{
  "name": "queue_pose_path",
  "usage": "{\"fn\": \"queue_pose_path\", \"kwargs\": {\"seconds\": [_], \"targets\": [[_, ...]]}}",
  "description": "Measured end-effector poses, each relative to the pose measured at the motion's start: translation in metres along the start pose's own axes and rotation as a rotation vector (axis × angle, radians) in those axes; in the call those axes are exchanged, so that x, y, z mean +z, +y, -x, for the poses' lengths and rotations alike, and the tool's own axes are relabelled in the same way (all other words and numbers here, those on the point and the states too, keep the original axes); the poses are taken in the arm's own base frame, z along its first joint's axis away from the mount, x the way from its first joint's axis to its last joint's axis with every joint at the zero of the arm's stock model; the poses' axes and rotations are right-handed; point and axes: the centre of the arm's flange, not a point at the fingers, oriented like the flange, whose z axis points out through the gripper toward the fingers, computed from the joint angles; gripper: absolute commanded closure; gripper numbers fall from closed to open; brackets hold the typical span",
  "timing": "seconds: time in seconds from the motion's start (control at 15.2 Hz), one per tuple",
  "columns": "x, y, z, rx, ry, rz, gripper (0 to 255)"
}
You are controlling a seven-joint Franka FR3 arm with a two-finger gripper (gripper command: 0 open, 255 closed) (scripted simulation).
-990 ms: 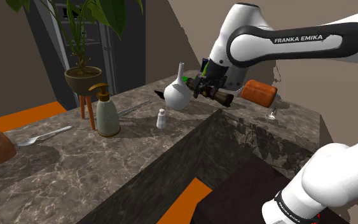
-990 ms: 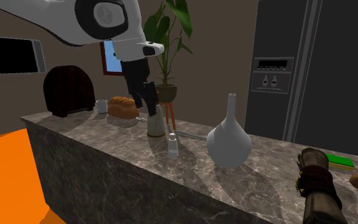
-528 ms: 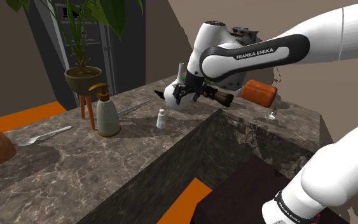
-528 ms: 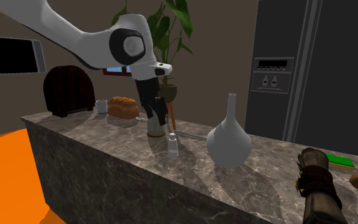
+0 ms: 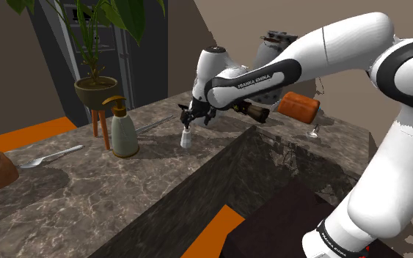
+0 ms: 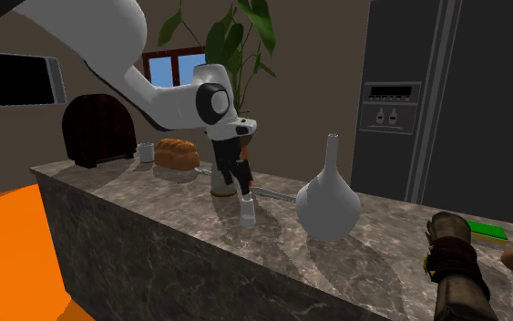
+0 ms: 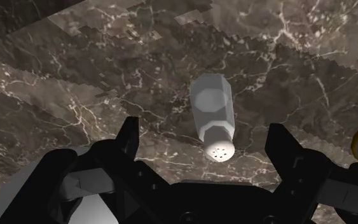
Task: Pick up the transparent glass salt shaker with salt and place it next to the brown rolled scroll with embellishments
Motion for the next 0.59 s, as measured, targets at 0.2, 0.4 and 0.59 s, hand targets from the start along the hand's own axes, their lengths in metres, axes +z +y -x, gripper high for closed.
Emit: {"fn": "queue_pose_path", "kwargs": {"seconds": [0.2, 0.4, 0.59], "targets": [[0.028, -0.02, -0.016, 0.003, 0.0, 0.014, 0], [0.048, -0.025, -0.018, 0.004, 0.001, 0.018, 0], [0.065, -0.024, -0.02, 0.004, 0.001, 0.018, 0]]}}
